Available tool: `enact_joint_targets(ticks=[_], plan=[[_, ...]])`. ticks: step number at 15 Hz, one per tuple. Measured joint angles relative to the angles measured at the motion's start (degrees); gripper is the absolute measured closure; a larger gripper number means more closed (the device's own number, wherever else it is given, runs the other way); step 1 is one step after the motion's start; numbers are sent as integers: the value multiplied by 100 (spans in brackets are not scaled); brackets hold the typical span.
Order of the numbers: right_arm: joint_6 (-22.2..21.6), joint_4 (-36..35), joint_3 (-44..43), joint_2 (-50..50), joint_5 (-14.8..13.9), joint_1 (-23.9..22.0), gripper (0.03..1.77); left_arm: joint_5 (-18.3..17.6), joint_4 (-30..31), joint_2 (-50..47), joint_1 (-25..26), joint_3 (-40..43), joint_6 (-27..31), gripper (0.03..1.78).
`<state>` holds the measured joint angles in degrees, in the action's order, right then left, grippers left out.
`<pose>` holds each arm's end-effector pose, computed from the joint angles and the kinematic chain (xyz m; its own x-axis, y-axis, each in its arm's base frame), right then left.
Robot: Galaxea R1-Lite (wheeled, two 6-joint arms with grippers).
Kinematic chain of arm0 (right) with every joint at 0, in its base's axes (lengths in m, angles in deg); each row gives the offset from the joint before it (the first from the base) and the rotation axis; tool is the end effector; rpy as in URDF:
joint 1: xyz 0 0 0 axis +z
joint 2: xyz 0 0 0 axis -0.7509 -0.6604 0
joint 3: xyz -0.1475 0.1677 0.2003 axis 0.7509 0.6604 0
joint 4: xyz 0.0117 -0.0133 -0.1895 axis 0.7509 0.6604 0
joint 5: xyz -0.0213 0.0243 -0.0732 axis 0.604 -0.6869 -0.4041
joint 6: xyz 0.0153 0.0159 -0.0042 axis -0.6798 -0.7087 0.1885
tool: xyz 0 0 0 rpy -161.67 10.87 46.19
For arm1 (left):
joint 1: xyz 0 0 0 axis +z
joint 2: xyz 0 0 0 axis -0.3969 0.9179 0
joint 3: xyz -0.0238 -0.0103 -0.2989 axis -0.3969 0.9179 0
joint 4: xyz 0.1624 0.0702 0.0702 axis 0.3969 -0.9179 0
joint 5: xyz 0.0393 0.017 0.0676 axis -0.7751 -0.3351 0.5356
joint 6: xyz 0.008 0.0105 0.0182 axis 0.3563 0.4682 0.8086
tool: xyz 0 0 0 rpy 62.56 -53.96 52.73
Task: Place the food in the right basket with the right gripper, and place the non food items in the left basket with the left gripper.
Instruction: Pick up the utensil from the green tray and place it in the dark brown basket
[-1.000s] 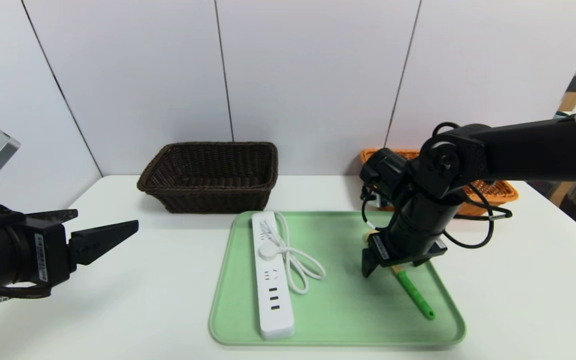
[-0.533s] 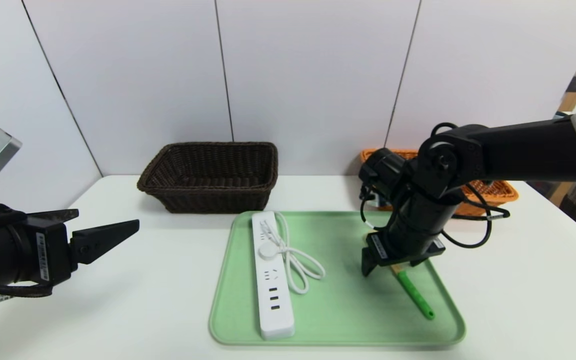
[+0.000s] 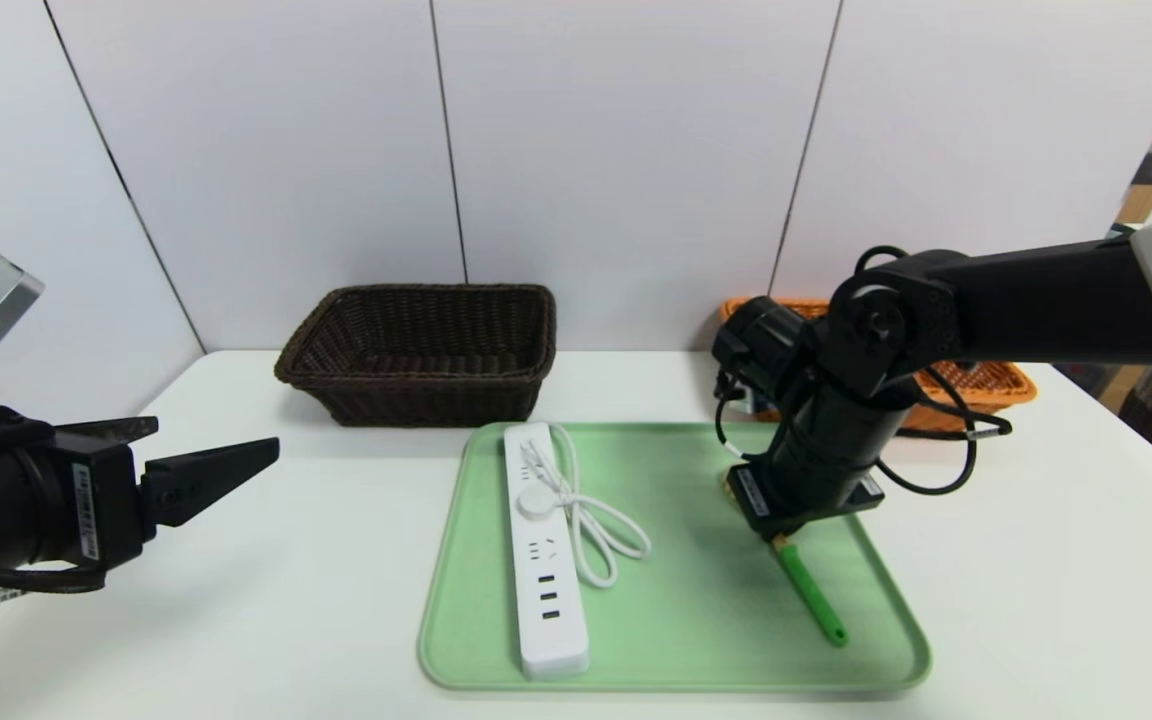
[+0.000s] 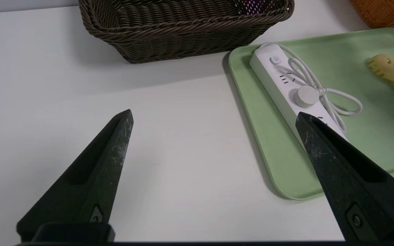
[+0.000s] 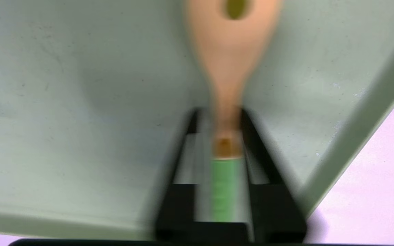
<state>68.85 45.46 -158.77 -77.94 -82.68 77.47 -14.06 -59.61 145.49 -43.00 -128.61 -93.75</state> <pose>0.3160 0.1718 0.1472 0.2131 0.0262 -0.9767 -0.2251 0.9741 -0.0229 0.1310 -0.0456 0.2437 0.9061 -0.2730 -0.3231 0.2556 0.9620 -0.0960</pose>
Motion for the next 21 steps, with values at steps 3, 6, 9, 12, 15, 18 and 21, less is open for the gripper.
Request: enact_joint_targets(ticks=[3, 6, 9, 12, 15, 18, 21], plan=[[-16, 30, -91, -40, 6, 0, 169, 5, 0, -2, 2, -57, 2, 12], [-29, 28, -124, -49, 24, 0, 169, 6, 2, -5, 2, -83, 2, 12], [-40, 35, -174, 37, 46, 9, 169, 9, 0, -9, 2, -74, 2, 12], [-33, 119, -232, 256, 55, 157, 169, 9, 0, -7, 0, -72, 2, 12], [-63, 141, -356, 585, 63, 466, 169, 6, 0, -11, 2, -59, 2, 12], [-66, 124, -724, 911, 59, 844, 169, 9, -2, -24, 2, -38, 2, 12], [-60, 4, -1582, 995, 24, 1064, 169, 15, -11, -41, 2, 0, 2, 12]])
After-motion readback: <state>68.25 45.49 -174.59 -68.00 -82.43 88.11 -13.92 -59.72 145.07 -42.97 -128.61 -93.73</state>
